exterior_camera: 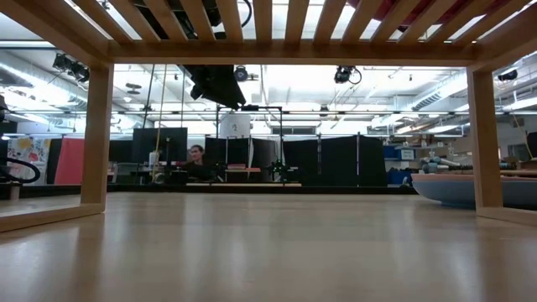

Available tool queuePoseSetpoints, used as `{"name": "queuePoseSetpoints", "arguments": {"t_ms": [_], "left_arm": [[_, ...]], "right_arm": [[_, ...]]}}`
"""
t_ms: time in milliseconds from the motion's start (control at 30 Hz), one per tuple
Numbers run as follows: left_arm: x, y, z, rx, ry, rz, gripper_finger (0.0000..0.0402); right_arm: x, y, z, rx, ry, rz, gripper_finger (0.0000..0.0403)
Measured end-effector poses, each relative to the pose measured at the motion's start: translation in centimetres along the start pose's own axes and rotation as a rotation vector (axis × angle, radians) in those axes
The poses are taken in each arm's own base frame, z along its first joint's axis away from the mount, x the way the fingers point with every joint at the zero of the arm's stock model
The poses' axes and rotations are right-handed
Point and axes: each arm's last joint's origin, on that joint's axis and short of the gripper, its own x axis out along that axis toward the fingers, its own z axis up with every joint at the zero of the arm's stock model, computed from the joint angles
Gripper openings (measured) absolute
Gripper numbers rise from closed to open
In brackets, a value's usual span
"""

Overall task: Place and stack plates onto a shelf
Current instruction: Stack the violet plate on top of the light orange plate on the shelf

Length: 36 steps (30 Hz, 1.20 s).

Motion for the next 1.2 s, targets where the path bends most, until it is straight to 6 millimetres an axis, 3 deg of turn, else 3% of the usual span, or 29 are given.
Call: {"name": "queuePoseSetpoints", "arguments": {"t_ms": [333, 733, 1200], "left_arm": [[0.0, 0.0, 0.0, 0.0, -0.001, 0.0, 0.0169], [0.0, 0.0, 0.0, -0.001, -0.001, 0.0, 0.0169], [0.0, 0.0, 0.0, -0.001, -0.001, 0.0, 0.0169]], "right_arm": [[3.1, 0.1, -1.5, -0.054, 0.099, -0.039, 0.0021], [3.5, 0.0, -1.6, -0.184, 0.108, -0.051, 0.0021], [3.5, 0.0, -1.6, -0.197, 0.106, -0.046, 0.0037]]}}
